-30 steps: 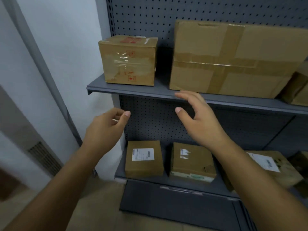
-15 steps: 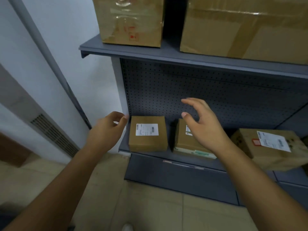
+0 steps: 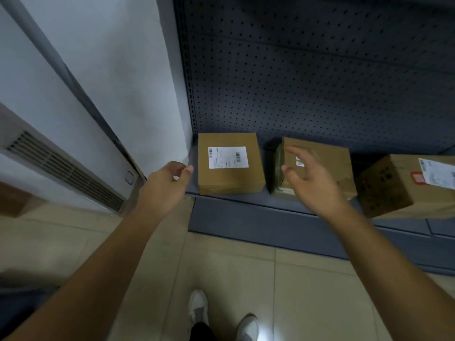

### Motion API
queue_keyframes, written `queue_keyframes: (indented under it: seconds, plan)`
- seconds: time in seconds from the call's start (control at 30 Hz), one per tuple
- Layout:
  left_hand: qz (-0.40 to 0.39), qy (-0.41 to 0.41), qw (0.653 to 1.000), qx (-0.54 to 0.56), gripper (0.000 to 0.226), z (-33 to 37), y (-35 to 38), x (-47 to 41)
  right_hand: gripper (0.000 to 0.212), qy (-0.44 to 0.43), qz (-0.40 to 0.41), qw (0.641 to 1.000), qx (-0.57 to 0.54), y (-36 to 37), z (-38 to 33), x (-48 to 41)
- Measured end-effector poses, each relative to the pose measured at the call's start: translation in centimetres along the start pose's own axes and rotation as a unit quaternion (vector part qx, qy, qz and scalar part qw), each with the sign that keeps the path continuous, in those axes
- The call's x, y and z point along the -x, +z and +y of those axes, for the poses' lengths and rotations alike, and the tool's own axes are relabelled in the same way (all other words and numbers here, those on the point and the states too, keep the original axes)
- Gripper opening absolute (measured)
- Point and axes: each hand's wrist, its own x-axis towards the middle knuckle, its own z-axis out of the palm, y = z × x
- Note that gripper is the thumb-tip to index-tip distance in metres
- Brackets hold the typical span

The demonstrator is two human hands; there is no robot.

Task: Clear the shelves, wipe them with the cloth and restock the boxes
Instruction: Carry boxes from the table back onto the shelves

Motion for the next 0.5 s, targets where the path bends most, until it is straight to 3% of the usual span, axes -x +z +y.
queue_keyframes:
  seconds: [0.5]
  plan:
    - [-0.033,-0.073,0.996,0.048,0.044,-8.5,7.1,-8.0,0.053,0.095,-0.033,0.995,-0.027,11.5,7.1,-5.1]
